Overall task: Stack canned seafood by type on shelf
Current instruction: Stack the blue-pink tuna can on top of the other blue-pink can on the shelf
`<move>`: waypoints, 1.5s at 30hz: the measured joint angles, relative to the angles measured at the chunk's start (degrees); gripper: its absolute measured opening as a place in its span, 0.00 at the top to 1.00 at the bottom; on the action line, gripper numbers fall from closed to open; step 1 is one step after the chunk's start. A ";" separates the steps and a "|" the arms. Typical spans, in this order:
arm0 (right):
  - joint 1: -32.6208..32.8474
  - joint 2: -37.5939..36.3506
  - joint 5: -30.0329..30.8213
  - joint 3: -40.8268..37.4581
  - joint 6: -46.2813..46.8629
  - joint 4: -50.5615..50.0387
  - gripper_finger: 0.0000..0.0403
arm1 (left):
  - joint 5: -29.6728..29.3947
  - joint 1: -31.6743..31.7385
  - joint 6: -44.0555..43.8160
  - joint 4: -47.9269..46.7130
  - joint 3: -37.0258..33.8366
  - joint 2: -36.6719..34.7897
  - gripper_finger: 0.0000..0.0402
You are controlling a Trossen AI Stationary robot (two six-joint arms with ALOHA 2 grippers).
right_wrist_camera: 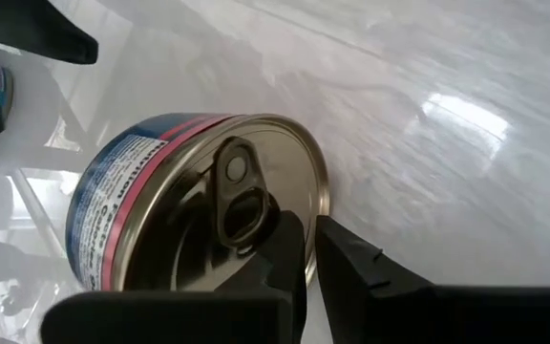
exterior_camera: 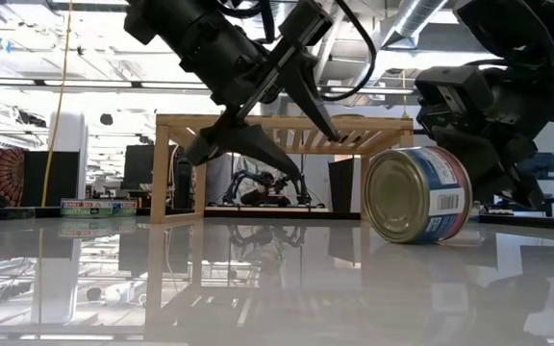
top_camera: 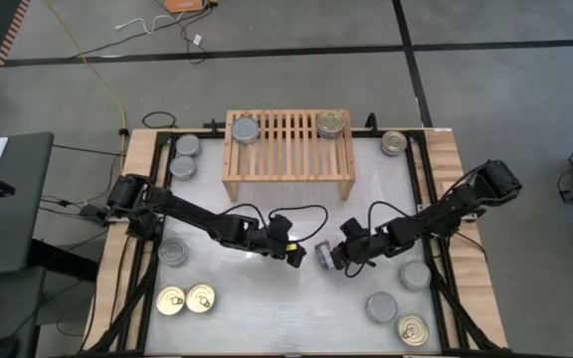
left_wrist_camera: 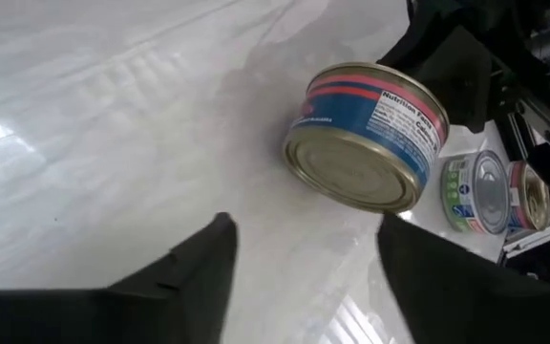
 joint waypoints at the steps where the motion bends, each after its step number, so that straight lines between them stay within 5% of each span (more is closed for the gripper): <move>1: -0.01 0.00 -0.02 0.02 -0.03 0.01 0.86 | -0.02 0.00 -0.24 -0.01 0.00 0.00 0.31; 8: 0.01 -0.02 -0.18 0.04 -0.03 0.01 0.86 | -0.04 0.00 -2.32 -0.04 0.00 0.00 0.02; 27: 1.60 -14.43 -1.70 0.33 4.18 -16.38 0.96 | 1.07 -0.63 -8.80 -1.22 -0.02 0.02 0.06; 38: 3.67 -3.84 2.12 14.64 4.57 -33.60 0.97 | 0.40 -0.31 -8.82 -8.40 -0.04 0.04 0.06; 42: 0.86 1.98 3.49 18.83 -1.31 -32.42 0.97 | 1.07 -0.17 -8.80 -13.33 -0.09 -0.65 0.06; 45: 1.38 3.20 5.49 21.18 -13.74 -19.40 0.97 | 1.38 -0.80 -8.61 -19.44 -0.11 -2.73 0.06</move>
